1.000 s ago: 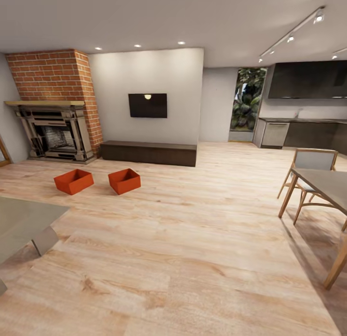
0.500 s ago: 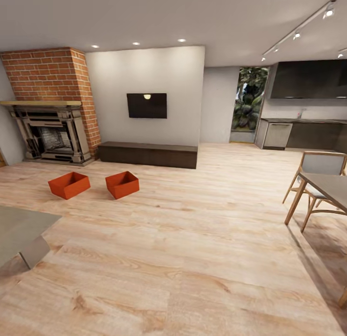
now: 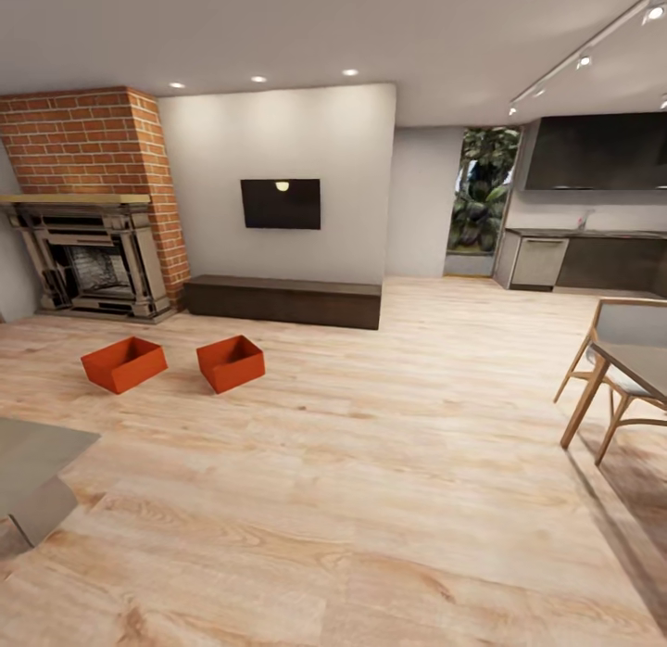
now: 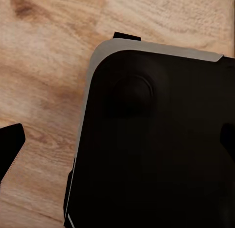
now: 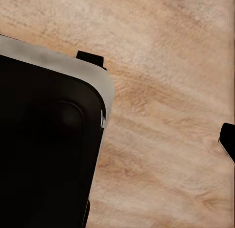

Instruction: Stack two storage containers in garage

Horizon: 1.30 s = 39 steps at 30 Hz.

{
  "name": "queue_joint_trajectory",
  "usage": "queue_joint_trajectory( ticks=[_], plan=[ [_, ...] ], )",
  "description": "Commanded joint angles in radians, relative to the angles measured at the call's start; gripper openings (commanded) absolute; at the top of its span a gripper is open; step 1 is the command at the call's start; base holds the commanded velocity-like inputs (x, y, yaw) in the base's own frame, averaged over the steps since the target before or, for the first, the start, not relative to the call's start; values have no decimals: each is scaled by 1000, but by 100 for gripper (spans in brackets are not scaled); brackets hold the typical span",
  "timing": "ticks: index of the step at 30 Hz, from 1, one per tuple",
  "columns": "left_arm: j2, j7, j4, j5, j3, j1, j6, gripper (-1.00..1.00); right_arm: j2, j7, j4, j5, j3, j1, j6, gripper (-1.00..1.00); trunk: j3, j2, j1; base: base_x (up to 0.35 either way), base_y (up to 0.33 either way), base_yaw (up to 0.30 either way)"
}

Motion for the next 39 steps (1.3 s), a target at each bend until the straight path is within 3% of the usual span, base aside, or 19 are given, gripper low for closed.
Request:
queue_joint_trajectory(
  ticks=[1, 39],
  plan=[
    [0, 0, 0, 3, 3, 0, -2, 100, 1, -1, 2, -9, 8, -1, -4, 100, -1, 0, 1, 321, 0, 0],
    [0, 0, 0, 5, 3, 0, -2, 100, 1, 0, 2, -11, 7, -1, -5, 100, -1, 0, 1, 321, 0, 0]
  ],
)
